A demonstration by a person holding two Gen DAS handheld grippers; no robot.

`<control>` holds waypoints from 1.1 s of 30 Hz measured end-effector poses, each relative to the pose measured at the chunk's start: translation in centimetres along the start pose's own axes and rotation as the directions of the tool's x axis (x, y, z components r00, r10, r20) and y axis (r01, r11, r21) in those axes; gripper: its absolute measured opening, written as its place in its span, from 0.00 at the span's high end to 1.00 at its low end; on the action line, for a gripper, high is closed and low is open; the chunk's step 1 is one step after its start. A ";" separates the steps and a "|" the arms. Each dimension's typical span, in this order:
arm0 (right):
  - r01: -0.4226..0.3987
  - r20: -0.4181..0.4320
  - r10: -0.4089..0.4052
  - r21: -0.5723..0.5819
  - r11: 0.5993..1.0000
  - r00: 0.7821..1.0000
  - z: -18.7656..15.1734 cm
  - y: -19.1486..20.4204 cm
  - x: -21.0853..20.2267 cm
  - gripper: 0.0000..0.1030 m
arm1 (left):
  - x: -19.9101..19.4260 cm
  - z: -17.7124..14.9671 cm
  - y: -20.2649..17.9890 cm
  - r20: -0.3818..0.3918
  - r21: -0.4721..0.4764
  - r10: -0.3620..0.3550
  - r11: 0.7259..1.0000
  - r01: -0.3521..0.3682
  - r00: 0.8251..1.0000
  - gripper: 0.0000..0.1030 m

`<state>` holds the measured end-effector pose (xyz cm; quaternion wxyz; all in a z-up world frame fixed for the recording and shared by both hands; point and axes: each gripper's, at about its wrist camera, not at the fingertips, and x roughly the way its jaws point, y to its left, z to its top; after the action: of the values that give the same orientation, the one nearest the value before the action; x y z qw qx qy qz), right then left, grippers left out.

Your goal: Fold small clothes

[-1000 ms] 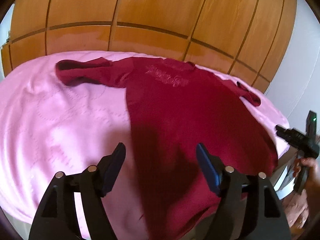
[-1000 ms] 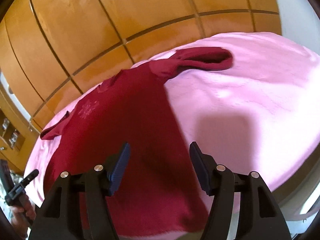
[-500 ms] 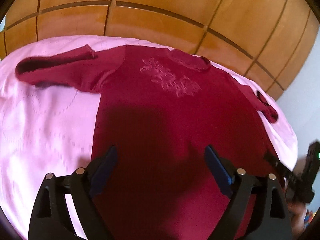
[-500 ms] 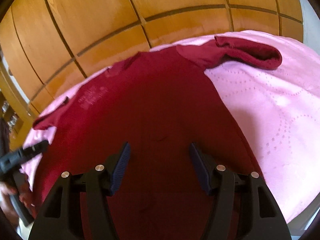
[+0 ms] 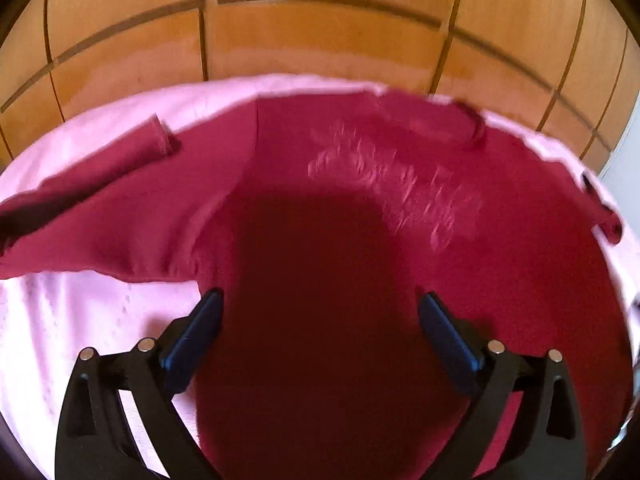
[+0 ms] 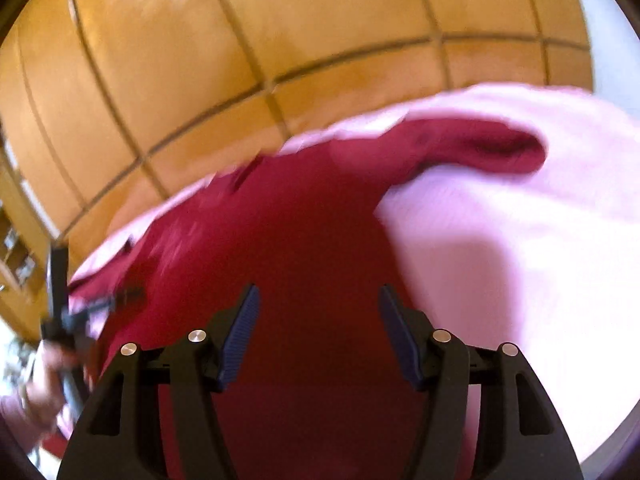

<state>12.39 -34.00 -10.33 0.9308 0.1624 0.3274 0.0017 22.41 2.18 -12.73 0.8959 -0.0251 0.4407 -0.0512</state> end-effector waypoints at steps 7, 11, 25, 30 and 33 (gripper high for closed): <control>0.200 0.079 -0.199 -0.014 0.980 0.977 9.3 -3.2 4.4 0.29 | 0.3 -0.1 0.3 0.005 -0.007 -0.018 1.000 0.018 1.000 0.03; 0.291 0.000 -0.293 -0.113 0.950 0.956 11.8 -3.5 9.6 0.29 | 0.5 -0.1 0.2 0.006 -0.004 -0.014 1.000 0.014 1.000 0.02; 0.388 -0.078 -0.390 -0.045 0.921 0.917 14.2 -6.4 10.9 0.93 | 0.6 -0.2 0.2 0.014 -0.004 -0.016 1.000 0.016 1.000 0.02; 0.307 0.020 -0.307 -0.011 0.952 0.952 17.4 -3.1 6.9 0.93 | 0.5 -0.2 0.3 0.015 -0.012 -0.026 1.000 0.026 1.000 0.02; 0.219 0.048 -0.219 -0.003 0.976 0.975 18.4 -0.1 5.5 0.93 | 0.3 -0.1 0.4 0.015 -0.017 -0.033 0.999 0.033 0.999 0.02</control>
<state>27.92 -39.09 -0.21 0.9334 0.1214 0.3213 -0.1034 22.56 2.53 -13.09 0.8979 -0.0406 0.4339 -0.0620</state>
